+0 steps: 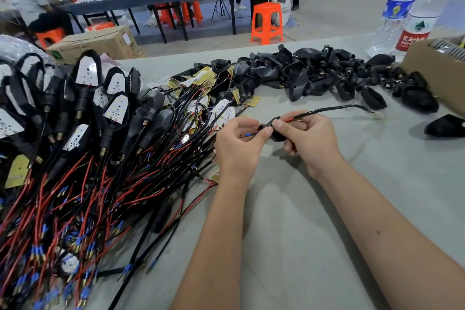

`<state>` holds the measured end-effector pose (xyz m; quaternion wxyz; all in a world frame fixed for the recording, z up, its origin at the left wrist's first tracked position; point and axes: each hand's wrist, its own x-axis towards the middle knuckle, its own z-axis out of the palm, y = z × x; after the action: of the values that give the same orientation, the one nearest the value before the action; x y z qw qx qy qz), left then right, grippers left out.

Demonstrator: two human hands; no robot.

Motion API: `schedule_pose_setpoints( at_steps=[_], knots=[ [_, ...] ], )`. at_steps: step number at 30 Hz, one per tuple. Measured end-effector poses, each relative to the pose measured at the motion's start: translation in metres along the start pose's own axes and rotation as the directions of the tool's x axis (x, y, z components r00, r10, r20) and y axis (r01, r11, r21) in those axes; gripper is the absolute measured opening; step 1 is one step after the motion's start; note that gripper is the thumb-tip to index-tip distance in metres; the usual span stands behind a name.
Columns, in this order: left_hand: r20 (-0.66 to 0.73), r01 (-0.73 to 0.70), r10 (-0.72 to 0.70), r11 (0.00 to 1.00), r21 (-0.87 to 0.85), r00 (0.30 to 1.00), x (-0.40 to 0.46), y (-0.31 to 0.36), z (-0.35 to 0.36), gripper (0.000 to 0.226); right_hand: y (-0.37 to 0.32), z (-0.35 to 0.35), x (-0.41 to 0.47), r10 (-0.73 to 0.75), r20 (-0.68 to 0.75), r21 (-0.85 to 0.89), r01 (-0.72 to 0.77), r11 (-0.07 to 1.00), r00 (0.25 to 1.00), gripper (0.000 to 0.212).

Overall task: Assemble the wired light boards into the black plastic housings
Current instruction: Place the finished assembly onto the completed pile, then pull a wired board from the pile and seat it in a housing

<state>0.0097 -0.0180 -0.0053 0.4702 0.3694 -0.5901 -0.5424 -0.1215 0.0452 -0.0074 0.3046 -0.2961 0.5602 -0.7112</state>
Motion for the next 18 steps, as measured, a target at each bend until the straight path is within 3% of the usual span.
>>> schedule_pose_setpoints(
  at_steps=[3,5,8,10,14,18],
  knots=[
    [0.004,0.054,-0.054,0.995,-0.088,0.999,0.000,0.001,-0.002,0.021,0.002,0.001,0.000,-0.020,-0.018,-0.024,0.019,1.000,1.000,0.015],
    [0.014,0.081,-0.079,0.990,-0.115,0.997,0.002,0.002,-0.005,0.015,0.002,0.001,0.001,-0.039,-0.103,-0.059,0.033,0.998,0.994,0.023],
    [0.003,0.070,-0.070,0.995,-0.073,0.998,0.004,0.002,-0.007,0.012,0.003,-0.001,0.003,-0.127,-0.244,-0.327,0.042,0.944,0.961,0.039],
    [-0.006,0.094,-0.096,0.987,-0.127,0.995,0.002,0.002,-0.007,0.013,0.001,-0.003,0.004,-0.123,-0.183,-0.409,0.038,0.912,0.975,0.045],
    [-0.013,0.160,-0.173,0.937,-0.309,0.985,0.001,0.004,-0.007,0.013,-0.003,-0.008,0.000,-0.021,0.144,-0.268,0.060,0.962,0.989,0.057],
    [-0.005,0.173,-0.187,0.921,-0.350,0.982,0.001,0.009,-0.009,0.007,-0.004,-0.015,0.004,-0.016,0.118,-0.074,0.025,0.997,0.993,0.053]
  ],
)
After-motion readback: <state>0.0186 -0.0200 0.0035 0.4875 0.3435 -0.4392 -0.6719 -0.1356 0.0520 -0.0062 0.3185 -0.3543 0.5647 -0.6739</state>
